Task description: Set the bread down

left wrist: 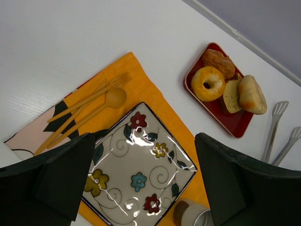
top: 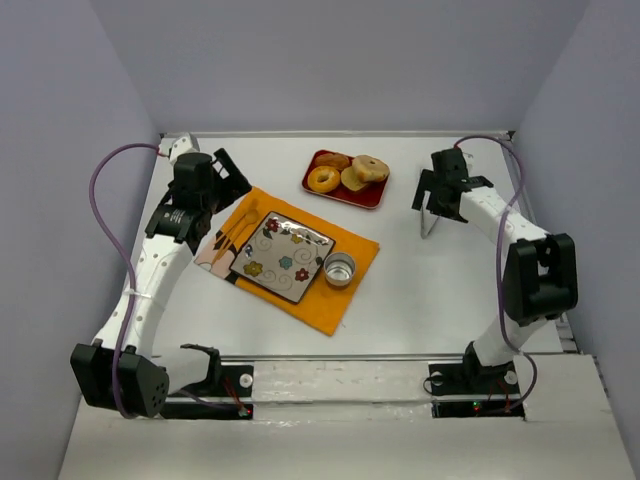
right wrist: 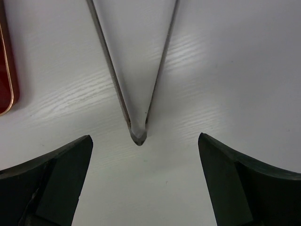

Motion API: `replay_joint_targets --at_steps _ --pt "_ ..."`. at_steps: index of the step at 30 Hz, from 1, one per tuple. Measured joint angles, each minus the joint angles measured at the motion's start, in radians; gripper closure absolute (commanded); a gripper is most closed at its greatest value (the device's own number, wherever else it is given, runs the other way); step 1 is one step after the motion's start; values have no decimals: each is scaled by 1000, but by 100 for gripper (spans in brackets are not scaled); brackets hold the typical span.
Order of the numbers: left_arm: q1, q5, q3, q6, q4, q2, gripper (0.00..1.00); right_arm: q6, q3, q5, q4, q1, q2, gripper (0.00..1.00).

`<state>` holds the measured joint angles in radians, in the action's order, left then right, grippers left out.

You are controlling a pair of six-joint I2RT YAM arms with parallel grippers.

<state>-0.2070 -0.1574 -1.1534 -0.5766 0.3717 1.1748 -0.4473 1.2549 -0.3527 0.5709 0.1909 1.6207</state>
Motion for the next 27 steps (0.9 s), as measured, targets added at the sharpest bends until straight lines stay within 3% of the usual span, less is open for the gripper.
replay_joint_targets --at_steps 9,27 --pt "0 -13 0 -2 -10 0 1 163 163 99 -122 -2 351 0" --pt "0 -40 22 -17 -31 17 1 190 149 50 -128 -40 276 0"
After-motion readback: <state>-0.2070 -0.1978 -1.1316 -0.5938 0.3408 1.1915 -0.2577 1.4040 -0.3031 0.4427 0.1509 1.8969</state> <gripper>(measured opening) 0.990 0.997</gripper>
